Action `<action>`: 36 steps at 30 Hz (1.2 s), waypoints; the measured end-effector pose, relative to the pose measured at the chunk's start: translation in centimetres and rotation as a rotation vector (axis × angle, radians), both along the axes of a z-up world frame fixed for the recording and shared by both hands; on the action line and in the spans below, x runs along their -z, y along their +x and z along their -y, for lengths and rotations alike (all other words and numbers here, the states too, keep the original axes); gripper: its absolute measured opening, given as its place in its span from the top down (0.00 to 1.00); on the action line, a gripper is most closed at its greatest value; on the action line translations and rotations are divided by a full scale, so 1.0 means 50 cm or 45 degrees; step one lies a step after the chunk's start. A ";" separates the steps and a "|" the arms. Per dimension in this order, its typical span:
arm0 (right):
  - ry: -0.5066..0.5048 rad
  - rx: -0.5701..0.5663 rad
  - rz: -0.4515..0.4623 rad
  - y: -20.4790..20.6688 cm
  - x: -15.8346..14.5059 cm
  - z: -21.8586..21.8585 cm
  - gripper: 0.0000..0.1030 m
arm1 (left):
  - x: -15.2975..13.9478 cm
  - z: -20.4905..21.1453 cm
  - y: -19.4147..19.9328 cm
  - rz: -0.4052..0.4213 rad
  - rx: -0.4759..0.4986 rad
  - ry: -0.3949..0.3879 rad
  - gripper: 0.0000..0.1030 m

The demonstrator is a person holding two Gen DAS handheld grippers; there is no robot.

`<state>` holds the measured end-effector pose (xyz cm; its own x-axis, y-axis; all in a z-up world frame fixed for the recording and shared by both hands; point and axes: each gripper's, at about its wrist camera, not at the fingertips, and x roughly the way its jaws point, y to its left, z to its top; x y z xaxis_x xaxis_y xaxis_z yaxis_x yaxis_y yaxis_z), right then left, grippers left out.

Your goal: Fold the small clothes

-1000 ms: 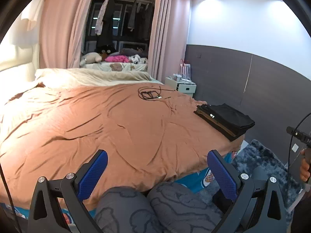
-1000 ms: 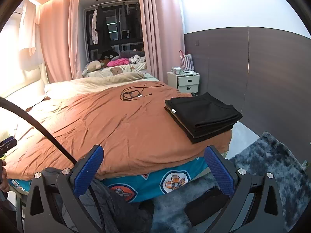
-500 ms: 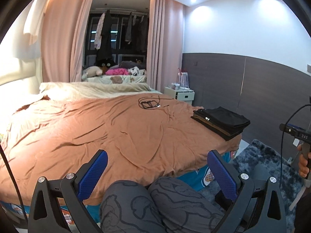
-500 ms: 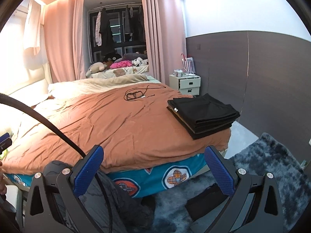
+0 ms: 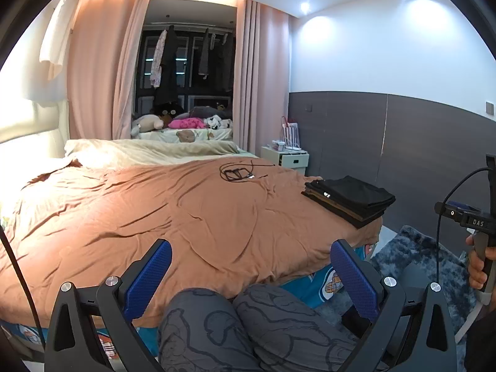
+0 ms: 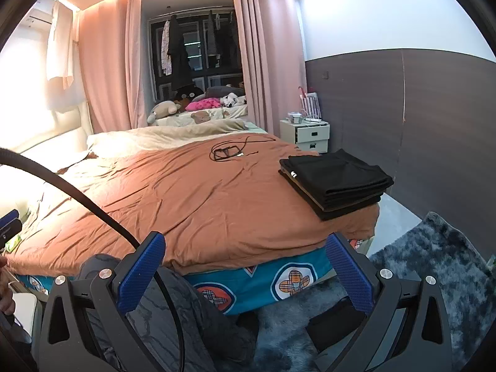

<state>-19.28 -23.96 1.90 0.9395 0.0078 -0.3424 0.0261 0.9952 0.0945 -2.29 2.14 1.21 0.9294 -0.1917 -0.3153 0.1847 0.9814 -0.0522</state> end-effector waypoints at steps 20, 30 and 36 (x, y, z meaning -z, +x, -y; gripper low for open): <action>-0.005 -0.015 0.011 -0.009 0.002 -0.011 0.00 | -0.001 -0.001 -0.013 0.026 -0.037 -0.021 0.00; 0.011 -0.032 0.010 -0.020 -0.001 -0.019 0.00 | 0.004 0.003 -0.026 0.026 -0.055 -0.042 0.00; 0.007 -0.031 0.016 -0.027 -0.001 -0.019 0.00 | 0.000 0.012 -0.033 0.034 -0.060 -0.027 0.00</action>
<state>-20.63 -23.03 1.94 0.9433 0.0326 -0.3305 0.0007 0.9950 0.0999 -3.92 1.54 1.23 0.9455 -0.1540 -0.2868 0.1399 0.9877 -0.0691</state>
